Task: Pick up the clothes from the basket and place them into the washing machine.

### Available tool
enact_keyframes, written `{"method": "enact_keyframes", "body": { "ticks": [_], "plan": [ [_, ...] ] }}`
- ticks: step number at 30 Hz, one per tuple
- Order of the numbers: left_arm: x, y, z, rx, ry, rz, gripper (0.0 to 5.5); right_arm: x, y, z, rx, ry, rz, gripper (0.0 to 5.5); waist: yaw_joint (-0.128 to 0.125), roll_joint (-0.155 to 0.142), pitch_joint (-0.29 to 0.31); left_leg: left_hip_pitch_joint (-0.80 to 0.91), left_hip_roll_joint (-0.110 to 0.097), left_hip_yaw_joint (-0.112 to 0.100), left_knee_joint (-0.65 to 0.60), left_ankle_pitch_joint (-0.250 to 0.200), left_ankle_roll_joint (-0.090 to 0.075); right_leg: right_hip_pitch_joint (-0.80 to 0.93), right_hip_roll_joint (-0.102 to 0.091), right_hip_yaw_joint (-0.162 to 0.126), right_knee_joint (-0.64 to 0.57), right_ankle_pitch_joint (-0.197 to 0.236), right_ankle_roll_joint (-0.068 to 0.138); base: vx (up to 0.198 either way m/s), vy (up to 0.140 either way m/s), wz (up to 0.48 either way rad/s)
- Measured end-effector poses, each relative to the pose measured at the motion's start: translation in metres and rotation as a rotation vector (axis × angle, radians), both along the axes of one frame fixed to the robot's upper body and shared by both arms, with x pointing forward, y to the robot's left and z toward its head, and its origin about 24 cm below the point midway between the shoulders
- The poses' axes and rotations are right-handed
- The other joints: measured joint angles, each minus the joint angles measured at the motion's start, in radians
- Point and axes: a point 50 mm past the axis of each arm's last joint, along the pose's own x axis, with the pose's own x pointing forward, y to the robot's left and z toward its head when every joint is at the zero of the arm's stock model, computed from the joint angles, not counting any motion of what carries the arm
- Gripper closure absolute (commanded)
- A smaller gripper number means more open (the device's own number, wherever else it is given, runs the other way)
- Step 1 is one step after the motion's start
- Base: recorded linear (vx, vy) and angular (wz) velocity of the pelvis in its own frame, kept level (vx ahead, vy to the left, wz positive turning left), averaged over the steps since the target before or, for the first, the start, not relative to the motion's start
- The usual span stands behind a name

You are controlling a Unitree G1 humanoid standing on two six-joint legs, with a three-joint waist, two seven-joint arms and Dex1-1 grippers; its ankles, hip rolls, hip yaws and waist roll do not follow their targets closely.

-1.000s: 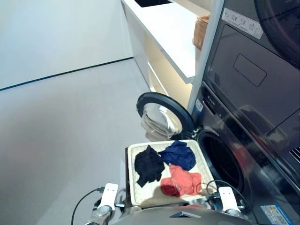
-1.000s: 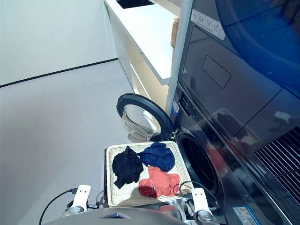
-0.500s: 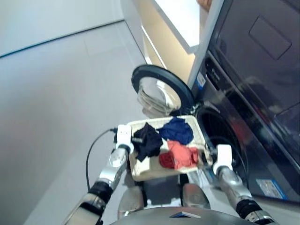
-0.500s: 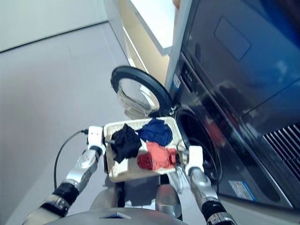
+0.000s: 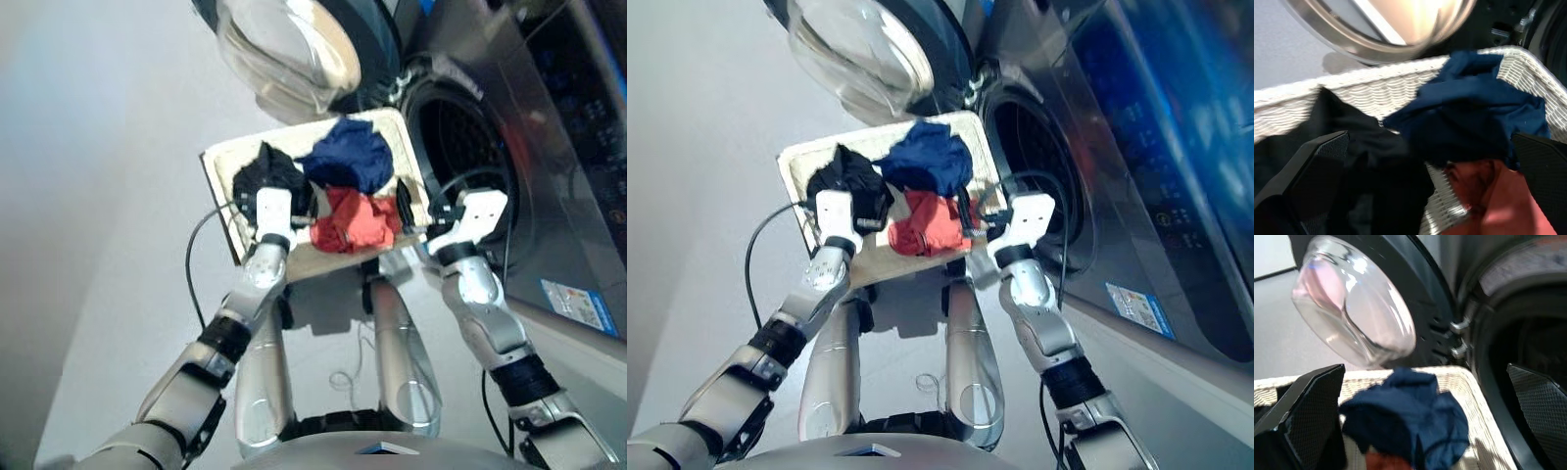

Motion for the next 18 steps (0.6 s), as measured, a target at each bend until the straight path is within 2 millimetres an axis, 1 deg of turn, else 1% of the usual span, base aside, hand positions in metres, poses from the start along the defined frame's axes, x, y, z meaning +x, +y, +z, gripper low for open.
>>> {"method": "enact_keyframes", "body": {
  "ticks": [2,3,4,6,8,9,10,11,12,13,14,15,18],
  "plan": [
    [0.006,-0.001,0.008,0.015,-0.02,0.042,0.0,-0.005,0.008,0.008,0.01,-0.051,0.032,0.0,-0.002,-0.001,0.003,-0.051,0.004,-0.009,0.017,0.002,-0.003,-0.049,0.001,-0.004,0.019,-0.002,-0.006,-0.028,-0.012,0.008],
    [0.007,-0.007,0.01,0.031,-0.024,0.052,0.0,-0.006,0.01,0.007,0.011,-0.048,0.034,0.0,-0.002,-0.002,0.003,-0.069,0.003,-0.01,0.021,0.002,-0.004,-0.069,0.001,-0.006,0.028,-0.004,-0.008,0.0,0.0,0.0],
    [0.008,-0.009,0.013,0.045,-0.037,0.063,0.0,-0.006,0.01,0.007,0.012,-0.046,0.033,0.0,-0.001,-0.002,0.003,-0.087,0.004,-0.016,0.024,0.003,-0.005,-0.087,0.0,-0.009,0.032,-0.005,-0.008,0.0,0.0,0.0],
    [0.012,-0.01,0.021,0.067,-0.061,0.083,0.0,-0.008,0.008,0.002,0.006,-0.033,0.026,0.0,-0.006,-0.002,0.003,-0.133,0.004,-0.03,0.041,0.001,-0.008,-0.123,0.0,-0.02,0.043,-0.009,-0.011,0.0,0.0,0.0],
    [0.014,-0.009,0.027,0.065,-0.078,0.099,0.0,-0.008,0.008,0.0,0.005,-0.027,0.023,0.0,-0.012,-0.002,0.003,-0.168,0.006,-0.036,0.053,-0.001,-0.01,-0.153,0.003,-0.024,0.049,-0.009,-0.013,0.0,0.0,0.0],
    [0.015,-0.006,0.029,0.062,-0.084,0.116,0.0,-0.009,0.008,-0.002,0.005,-0.018,0.025,0.0,-0.012,-0.002,0.003,-0.181,0.005,-0.034,0.056,-0.001,-0.011,-0.167,0.006,-0.022,0.053,-0.009,-0.013,0.0,0.0,0.0],
    [0.017,0.0,0.03,0.065,-0.082,0.144,0.0,-0.008,0.011,-0.001,0.001,-0.023,0.037,0.0,-0.012,-0.002,0.003,-0.194,0.009,-0.034,0.07,-0.003,-0.017,-0.179,0.008,-0.022,0.06,-0.004,-0.02,0.0,0.0,0.0],
    [0.019,0.007,0.03,0.064,-0.077,0.174,0.0,-0.009,0.014,-0.002,-0.011,-0.019,0.046,0.0,-0.013,-0.002,0.003,-0.203,0.014,-0.033,0.082,-0.011,-0.015,-0.186,0.012,-0.021,0.064,-0.007,-0.02,0.0,0.0,0.0],
    [0.022,0.017,0.032,0.059,-0.078,0.215,0.0,-0.01,0.015,-0.004,-0.02,-0.019,0.053,0.0,-0.016,-0.003,0.003,-0.211,0.016,-0.033,0.096,-0.023,-0.014,-0.192,0.01,-0.019,0.068,-0.019,-0.018,0.079,0.04,-0.145],
    [0.022,0.023,0.033,0.046,-0.079,0.244,0.0,-0.01,0.016,-0.005,-0.028,-0.018,0.063,0.0,-0.016,-0.005,0.002,-0.218,0.021,-0.03,0.107,-0.025,-0.018,-0.199,0.015,-0.021,0.074,-0.01,-0.023,0.075,0.045,-0.135],
    [0.023,0.03,0.036,0.033,-0.089,0.281,0.0,-0.011,0.017,-0.006,-0.037,-0.016,0.072,0.0,-0.02,-0.005,0.002,-0.227,0.025,-0.03,0.119,-0.034,-0.017,-0.205,0.012,-0.021,0.074,-0.018,-0.017,0.075,0.043,-0.141],
    [0.025,0.036,0.04,0.029,-0.098,0.31,0.0,-0.011,0.016,-0.007,-0.042,-0.017,0.076,0.0,-0.027,-0.005,0.002,-0.238,0.027,-0.03,0.126,-0.039,-0.016,-0.213,0.015,-0.02,0.077,-0.017,-0.018,0.0,0.0,0.0],
    [0.028,0.041,0.054,0.008,-0.136,0.343,0.0,-0.012,0.013,-0.007,-0.059,-0.027,0.079,0.0,-0.03,-0.005,0.002,-0.274,0.029,-0.027,0.139,-0.041,-0.017,-0.251,0.018,-0.015,0.086,-0.014,-0.018,0.0,0.0,0.0]
  ]
}}
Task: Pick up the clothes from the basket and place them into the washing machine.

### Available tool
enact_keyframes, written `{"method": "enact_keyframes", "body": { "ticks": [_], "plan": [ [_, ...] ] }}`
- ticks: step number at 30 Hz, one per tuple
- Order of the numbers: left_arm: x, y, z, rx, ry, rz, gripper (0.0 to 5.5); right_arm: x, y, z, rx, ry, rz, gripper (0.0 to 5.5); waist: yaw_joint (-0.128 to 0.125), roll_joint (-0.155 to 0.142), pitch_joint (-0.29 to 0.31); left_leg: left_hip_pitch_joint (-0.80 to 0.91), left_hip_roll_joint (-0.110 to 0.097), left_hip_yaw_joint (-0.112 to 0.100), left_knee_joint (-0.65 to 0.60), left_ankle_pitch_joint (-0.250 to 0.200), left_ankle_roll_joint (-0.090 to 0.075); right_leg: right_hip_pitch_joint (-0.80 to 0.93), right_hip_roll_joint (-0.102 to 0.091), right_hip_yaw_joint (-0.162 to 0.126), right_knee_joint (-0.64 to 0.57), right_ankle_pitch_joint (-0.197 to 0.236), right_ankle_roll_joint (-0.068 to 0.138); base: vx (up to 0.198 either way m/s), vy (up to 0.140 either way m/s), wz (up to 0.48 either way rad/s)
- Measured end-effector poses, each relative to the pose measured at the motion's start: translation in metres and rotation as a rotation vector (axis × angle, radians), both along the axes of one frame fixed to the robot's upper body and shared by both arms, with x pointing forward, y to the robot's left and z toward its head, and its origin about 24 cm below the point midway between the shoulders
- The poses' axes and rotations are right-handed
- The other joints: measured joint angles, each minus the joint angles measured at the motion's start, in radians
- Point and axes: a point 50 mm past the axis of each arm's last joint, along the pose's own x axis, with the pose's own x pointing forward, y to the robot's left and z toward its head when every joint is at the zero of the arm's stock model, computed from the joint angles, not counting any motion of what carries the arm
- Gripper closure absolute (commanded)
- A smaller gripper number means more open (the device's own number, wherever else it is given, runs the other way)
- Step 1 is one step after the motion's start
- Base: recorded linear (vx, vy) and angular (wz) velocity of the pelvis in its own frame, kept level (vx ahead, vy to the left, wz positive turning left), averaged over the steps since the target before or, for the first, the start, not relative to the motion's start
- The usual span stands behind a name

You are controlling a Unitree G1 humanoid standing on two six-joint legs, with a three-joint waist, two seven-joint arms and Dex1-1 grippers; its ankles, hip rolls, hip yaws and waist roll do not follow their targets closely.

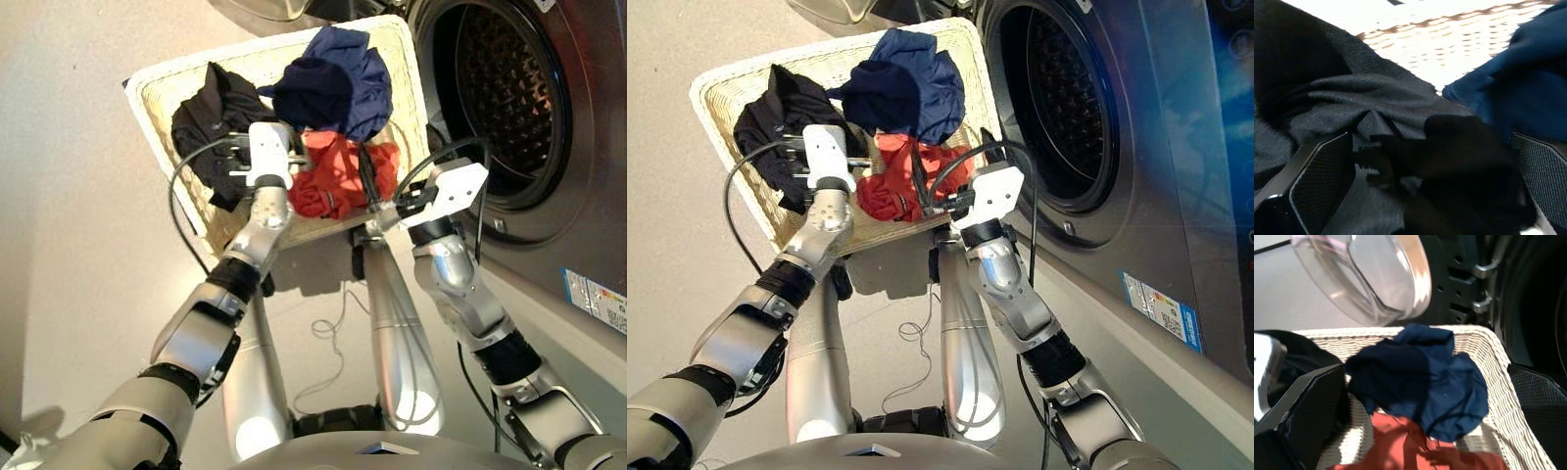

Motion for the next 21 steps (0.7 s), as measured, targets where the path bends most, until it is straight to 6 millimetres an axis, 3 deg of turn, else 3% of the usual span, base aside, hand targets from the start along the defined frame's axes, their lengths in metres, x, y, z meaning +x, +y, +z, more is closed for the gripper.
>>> {"method": "enact_keyframes", "body": {
  "ticks": [7,11,14,16,21],
  "plan": [
    [0.0,0.006,0.019,-0.069,-0.071,0.061,0.0,0.0,-0.002,0.0,-0.028,-0.01,-0.01,0.0,0.0,0.0,0.0,-0.055,0.006,0.005,0.027,-0.005,-0.001,-0.062,0.008,0.011,0.027,0.001,-0.003,0.0,0.0,0.0],
    [-0.029,0.016,0.023,-0.142,-0.199,0.067,0.0,0.0,-0.011,-0.002,-0.028,-0.012,-0.058,0.0,0.004,0.0,0.0,-0.068,0.005,0.007,0.027,-0.007,-0.002,-0.084,0.011,0.021,0.031,0.0,-0.001,0.0,0.0,0.0],
    [-0.048,0.021,0.012,-0.164,-0.214,0.065,0.0,0.001,-0.015,0.001,-0.03,-0.032,-0.09,0.0,0.008,0.0,0.0,-0.069,0.007,0.019,0.022,-0.008,-0.002,-0.093,0.012,0.031,0.032,0.0,-0.001,0.0,0.0,0.0],
    [-0.062,0.022,0.004,-0.18,-0.216,0.034,0.0,0.002,-0.018,0.003,-0.024,-0.036,-0.107,0.0,0.024,0.001,0.001,-0.069,0.005,0.024,0.016,-0.007,-0.002,-0.101,0.012,0.038,0.034,0.001,-0.002,0.0,0.0,0.0],
    [-0.075,0.016,0.009,-0.217,-0.253,-0.055,0.0,0.003,-0.022,0.005,-0.018,-0.046,-0.126,0.0,0.055,0.002,0.002,-0.069,0.004,0.023,0.017,-0.008,-0.003,-0.106,0.012,0.039,0.043,-0.002,-0.004,0.0,0.0,0.0]
  ]
}}
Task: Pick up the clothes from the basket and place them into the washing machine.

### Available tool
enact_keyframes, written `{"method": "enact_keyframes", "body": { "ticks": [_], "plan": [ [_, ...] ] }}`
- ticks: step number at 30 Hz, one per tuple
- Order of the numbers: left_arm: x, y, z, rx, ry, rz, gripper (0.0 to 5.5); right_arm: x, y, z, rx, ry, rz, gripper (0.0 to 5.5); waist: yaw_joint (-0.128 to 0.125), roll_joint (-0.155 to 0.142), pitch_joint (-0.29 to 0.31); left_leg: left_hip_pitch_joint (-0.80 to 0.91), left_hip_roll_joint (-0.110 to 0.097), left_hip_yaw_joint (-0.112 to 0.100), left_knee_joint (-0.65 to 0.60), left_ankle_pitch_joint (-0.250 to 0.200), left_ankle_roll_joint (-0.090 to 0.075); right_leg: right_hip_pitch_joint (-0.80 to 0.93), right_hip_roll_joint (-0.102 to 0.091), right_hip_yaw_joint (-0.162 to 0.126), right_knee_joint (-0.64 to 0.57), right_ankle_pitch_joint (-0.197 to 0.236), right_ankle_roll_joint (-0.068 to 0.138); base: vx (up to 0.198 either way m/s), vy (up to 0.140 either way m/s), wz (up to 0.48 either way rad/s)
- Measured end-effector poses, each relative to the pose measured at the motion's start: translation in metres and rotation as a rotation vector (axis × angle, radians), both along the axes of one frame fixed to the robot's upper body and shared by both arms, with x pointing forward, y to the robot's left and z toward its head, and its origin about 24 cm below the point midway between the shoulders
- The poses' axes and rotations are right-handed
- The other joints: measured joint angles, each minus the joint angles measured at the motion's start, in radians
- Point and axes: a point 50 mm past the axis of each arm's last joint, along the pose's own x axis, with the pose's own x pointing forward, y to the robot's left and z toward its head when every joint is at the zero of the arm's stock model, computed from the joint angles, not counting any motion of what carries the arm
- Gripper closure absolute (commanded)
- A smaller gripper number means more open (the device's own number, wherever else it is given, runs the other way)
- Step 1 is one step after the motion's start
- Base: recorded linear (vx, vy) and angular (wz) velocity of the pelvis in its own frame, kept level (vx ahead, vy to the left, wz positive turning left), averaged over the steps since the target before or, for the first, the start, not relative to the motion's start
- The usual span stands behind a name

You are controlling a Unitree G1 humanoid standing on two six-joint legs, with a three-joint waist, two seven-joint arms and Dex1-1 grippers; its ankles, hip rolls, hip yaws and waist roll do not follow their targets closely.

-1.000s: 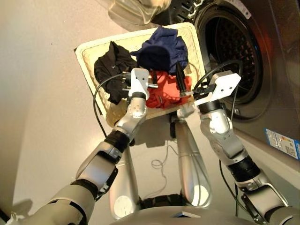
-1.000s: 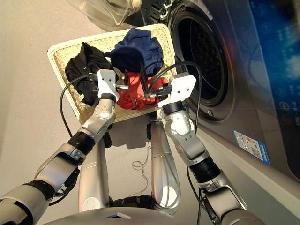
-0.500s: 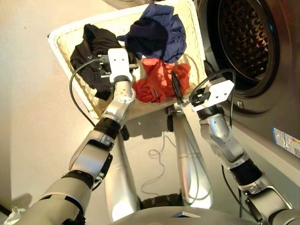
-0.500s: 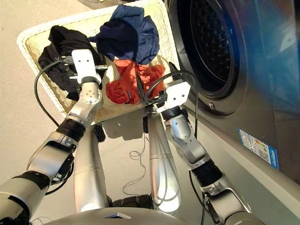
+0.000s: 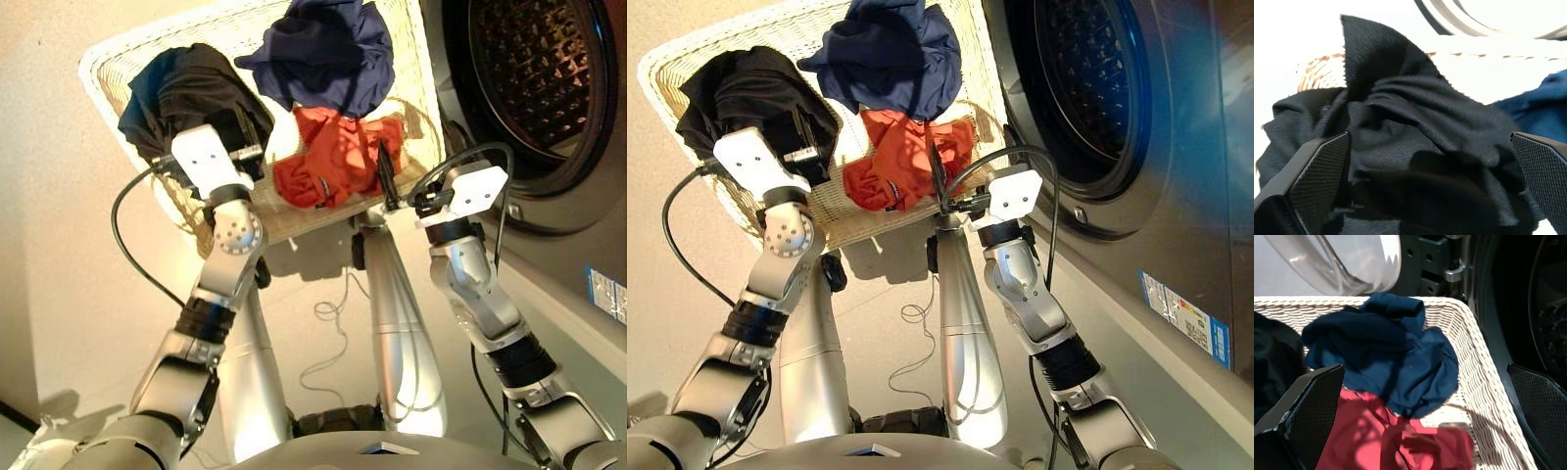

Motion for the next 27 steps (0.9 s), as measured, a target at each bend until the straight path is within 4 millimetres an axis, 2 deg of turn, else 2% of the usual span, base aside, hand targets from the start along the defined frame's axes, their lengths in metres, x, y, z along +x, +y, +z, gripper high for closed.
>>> {"method": "enact_keyframes", "body": {
  "ticks": [3,10,17,20,27],
  "plan": [
    [-0.006,-0.001,0.005,-0.02,-0.027,-0.044,0.0,-0.001,0.0,0.002,0.002,-0.008,-0.005,0.0,0.007,0.001,0.0,0.0,-0.002,-0.001,0.0,0.0,0.0,0.0,-0.002,0.0,0.002,-0.001,0.0,0.0,0.0,0.0],
    [-0.012,0.005,-0.008,0.01,0.019,-0.067,0.0,-0.002,-0.003,0.006,-0.002,-0.035,-0.021,0.0,0.013,0.004,0.001,0.0,-0.002,-0.001,-0.001,0.0,0.0,0.0,-0.003,0.0,0.003,-0.002,-0.001,0.0,0.0,0.0],
    [-0.011,0.003,-0.007,0.008,0.02,-0.079,0.0,-0.003,-0.005,0.007,-0.021,-0.041,-0.025,0.0,0.017,0.006,0.001,0.0,-0.002,0.0,0.001,0.0,0.0,-0.001,-0.003,0.001,0.004,0.0,-0.004,0.0,0.0,0.0],
    [-0.007,0.001,-0.006,0.015,0.023,-0.081,0.0,-0.003,-0.005,0.007,-0.024,-0.043,-0.024,0.0,0.019,0.006,0.001,0.001,-0.003,0.0,0.001,0.0,0.0,-0.001,-0.003,0.001,0.006,0.0,-0.005,0.0,0.0,0.0],
    [0.019,0.001,-0.006,0.057,0.077,-0.046,0.0,-0.003,-0.003,0.008,-0.028,-0.042,-0.017,0.0,0.018,0.006,0.001,0.004,-0.004,-0.001,0.006,0.0,0.0,0.001,-0.004,0.001,0.015,-0.001,-0.006,0.0,0.0,0.0]
  ]
}}
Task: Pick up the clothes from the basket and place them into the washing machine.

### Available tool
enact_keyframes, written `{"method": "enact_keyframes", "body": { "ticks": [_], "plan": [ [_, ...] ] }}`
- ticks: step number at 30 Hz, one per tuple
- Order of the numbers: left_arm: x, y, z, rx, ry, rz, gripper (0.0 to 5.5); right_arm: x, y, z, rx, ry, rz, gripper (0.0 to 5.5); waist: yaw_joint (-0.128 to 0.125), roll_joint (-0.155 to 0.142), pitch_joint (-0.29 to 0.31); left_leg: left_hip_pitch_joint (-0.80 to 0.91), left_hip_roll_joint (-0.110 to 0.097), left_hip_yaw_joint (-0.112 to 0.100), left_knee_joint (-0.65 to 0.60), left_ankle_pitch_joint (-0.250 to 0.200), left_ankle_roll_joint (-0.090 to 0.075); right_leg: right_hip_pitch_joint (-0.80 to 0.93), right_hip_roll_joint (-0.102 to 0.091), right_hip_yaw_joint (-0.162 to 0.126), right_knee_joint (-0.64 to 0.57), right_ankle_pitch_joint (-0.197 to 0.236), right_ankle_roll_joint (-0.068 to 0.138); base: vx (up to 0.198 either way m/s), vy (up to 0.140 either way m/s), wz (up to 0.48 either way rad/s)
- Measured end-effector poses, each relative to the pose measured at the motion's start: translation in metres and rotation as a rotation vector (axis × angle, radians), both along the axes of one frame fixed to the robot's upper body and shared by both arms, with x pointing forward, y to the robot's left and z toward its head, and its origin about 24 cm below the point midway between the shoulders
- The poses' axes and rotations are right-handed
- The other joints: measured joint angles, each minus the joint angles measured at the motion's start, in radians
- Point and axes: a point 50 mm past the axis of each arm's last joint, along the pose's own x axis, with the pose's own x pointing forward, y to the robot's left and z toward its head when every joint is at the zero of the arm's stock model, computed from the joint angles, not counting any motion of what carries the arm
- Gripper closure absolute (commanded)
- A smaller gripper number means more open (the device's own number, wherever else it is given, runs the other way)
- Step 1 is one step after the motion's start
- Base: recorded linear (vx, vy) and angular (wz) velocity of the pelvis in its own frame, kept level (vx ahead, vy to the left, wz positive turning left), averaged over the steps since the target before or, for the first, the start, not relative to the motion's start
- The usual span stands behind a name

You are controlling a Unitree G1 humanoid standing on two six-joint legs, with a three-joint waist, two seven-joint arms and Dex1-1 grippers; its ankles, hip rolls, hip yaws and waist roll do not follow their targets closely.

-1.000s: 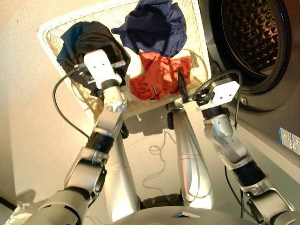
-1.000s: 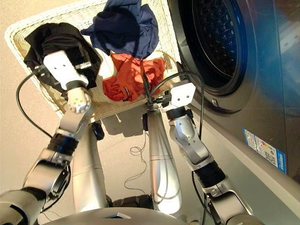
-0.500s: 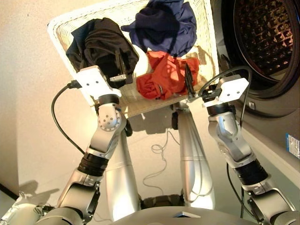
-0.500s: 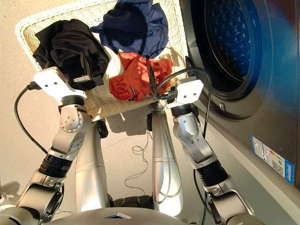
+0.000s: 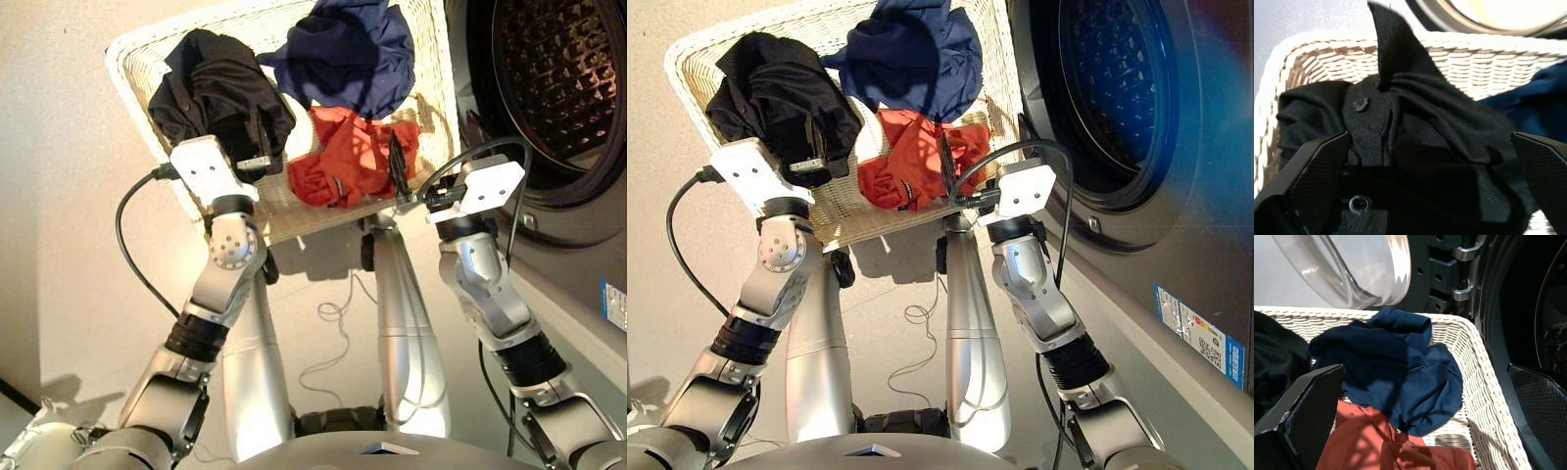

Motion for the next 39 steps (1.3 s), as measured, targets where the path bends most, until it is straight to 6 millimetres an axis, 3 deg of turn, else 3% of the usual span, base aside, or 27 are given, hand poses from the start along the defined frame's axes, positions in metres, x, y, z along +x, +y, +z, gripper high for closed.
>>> {"method": "enact_keyframes", "body": {
  "ticks": [9,16,17,19,21,23,35,39],
  "plan": [
    [0.034,-0.005,0.009,0.076,0.06,0.059,0.0,-0.001,0.008,-0.001,-0.02,0.006,0.043,0.0,-0.02,-0.001,0.0,0.001,0.0,-0.004,0.013,0.0,0.0,0.008,0.0,-0.001,0.003,0.001,0.004,0.0,0.0,0.0],
    [0.047,-0.009,0.02,0.109,0.065,0.07,0.0,-0.002,0.014,-0.003,-0.035,0.013,0.084,0.0,-0.037,-0.001,-0.001,0.0,0.0,-0.005,0.013,0.0,0.001,0.009,0.0,-0.002,0.002,0.001,0.006,0.0,0.0,0.0],
    [0.047,-0.009,0.021,0.109,0.061,0.069,0.5,-0.002,0.014,-0.003,-0.036,0.014,0.086,0.0,-0.04,-0.001,-0.001,0.0,0.0,-0.005,0.013,0.0,0.001,0.009,0.0,-0.003,0.001,0.001,0.006,0.0,0.0,0.0],
    [0.047,-0.01,0.021,0.115,0.058,0.065,2.87,-0.002,0.014,-0.003,-0.039,0.014,0.089,0.0,-0.044,-0.001,-0.001,0.0,0.0,-0.004,0.012,0.0,0.001,0.009,0.0,-0.003,-0.001,0.001,0.006,0.0,0.0,0.0],
    [0.046,-0.011,0.02,0.115,0.06,0.061,3.71,-0.002,0.014,-0.003,-0.039,0.014,0.09,0.0,-0.043,-0.001,-0.001,0.0,0.0,-0.005,0.011,0.0,0.0,0.009,0.0,-0.003,-0.002,0.001,0.007,0.0,0.0,0.0],
    [0.045,-0.01,0.018,0.115,0.066,0.061,5.37,-0.002,0.014,-0.003,-0.04,0.014,0.091,0.0,-0.043,-0.001,-0.001,0.0,0.0,-0.004,0.011,0.0,0.0,0.008,0.0,-0.003,-0.002,0.001,0.007,0.0,0.0,0.0],
    [0.035,-0.008,0.014,0.098,0.046,0.052,5.5,0.0,0.017,-0.005,-0.047,0.023,0.094,0.0,-0.042,-0.001,-0.001,0.017,-0.001,-0.004,-0.004,-0.001,-0.006,0.022,-0.006,-0.007,-0.006,-0.006,0.005,-0.016,-0.005,0.005],
    [0.027,-0.008,0.011,0.122,0.021,0.051,5.5,0.003,0.011,-0.007,-0.021,0.032,0.044,0.0,-0.038,-0.001,-0.001,0.061,-0.013,0.005,-0.088,0.04,0.003,0.053,-0.018,-0.014,-0.065,0.021,0.008,-0.018,0.001,0.012]
  ]
}}
